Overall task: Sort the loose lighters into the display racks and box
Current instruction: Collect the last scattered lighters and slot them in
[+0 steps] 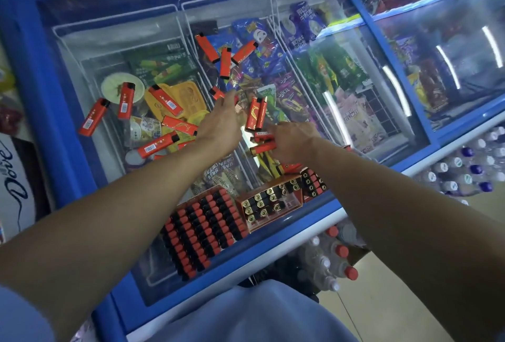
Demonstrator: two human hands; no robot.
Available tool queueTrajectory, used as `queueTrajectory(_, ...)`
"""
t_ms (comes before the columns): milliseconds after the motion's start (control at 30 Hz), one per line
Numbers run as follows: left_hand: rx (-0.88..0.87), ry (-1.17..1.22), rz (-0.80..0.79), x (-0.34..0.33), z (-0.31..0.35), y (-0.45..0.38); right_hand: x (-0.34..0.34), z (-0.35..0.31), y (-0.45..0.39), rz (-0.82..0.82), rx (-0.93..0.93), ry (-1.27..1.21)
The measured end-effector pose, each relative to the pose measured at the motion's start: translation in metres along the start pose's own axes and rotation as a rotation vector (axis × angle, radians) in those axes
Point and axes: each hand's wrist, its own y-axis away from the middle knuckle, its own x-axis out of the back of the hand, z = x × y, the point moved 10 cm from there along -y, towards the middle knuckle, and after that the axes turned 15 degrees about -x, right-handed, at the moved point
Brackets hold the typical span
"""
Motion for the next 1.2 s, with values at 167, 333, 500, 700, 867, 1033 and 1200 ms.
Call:
queueTrajectory(167, 0.133, -0.012, 0.071, 0.004, -0.003, -0.02, 0.011, 0.032, 0.004, -0.017, 0.03, -0.095)
queueTrajectory(333, 0.123, -0.198, -0.078, -0.012, 0.017, -0.041, 0.003, 0.051, 0.0, -0.133, 0.136, 0.016)
queueTrajectory(500, 0.112, -0.279, -0.124, -0.013, 0.02, -0.045, -0.014, 0.034, -0.002, -0.194, 0.232, 0.057)
queueTrajectory(700, 0.12, -0.4, -0.06, 0.009, 0.001, -0.031, 0.001, 0.02, -0.003, -0.123, 0.319, 0.199)
queueTrajectory(867, 0.203, -0.331, 0.089, 0.04, -0.022, -0.032, 0.002, 0.016, -0.004, -0.109, 0.368, 0.257)
queueTrajectory(1033, 0.359, -0.254, 0.12, 0.053, -0.052, -0.044, -0.007, 0.02, 0.003, -0.094, 0.42, 0.274)
queueTrajectory(1200, 0.446, -0.282, -0.029, 0.042, -0.059, -0.048, -0.003, 0.033, -0.01, 0.03, 0.29, 0.139)
